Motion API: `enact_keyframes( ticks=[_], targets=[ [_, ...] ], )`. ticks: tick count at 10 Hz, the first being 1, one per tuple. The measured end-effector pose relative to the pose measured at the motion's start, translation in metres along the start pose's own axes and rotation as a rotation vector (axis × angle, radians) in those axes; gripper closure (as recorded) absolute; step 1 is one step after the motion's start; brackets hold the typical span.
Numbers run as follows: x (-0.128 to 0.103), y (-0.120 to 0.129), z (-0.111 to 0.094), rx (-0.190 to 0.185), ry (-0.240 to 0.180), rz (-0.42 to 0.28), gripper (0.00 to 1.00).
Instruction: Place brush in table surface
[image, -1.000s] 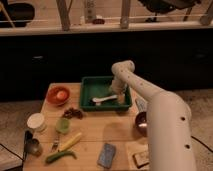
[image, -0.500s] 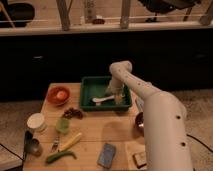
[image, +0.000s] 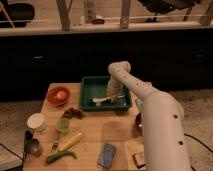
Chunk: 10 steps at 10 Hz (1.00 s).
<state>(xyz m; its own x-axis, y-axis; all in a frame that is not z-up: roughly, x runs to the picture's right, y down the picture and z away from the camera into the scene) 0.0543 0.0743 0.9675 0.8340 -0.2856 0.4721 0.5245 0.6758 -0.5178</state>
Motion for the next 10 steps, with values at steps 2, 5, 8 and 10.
enact_keyframes(
  ticks=[2, 5, 8, 10],
  targets=[
    [-0.001, 0.002, 0.001, -0.006, -0.001, -0.002, 1.00],
    [-0.005, 0.003, 0.000, -0.008, 0.001, -0.016, 1.00],
    [-0.008, 0.004, -0.007, 0.008, 0.000, -0.022, 1.00],
    [-0.007, 0.004, -0.014, 0.023, -0.003, -0.014, 1.00]
  ],
)
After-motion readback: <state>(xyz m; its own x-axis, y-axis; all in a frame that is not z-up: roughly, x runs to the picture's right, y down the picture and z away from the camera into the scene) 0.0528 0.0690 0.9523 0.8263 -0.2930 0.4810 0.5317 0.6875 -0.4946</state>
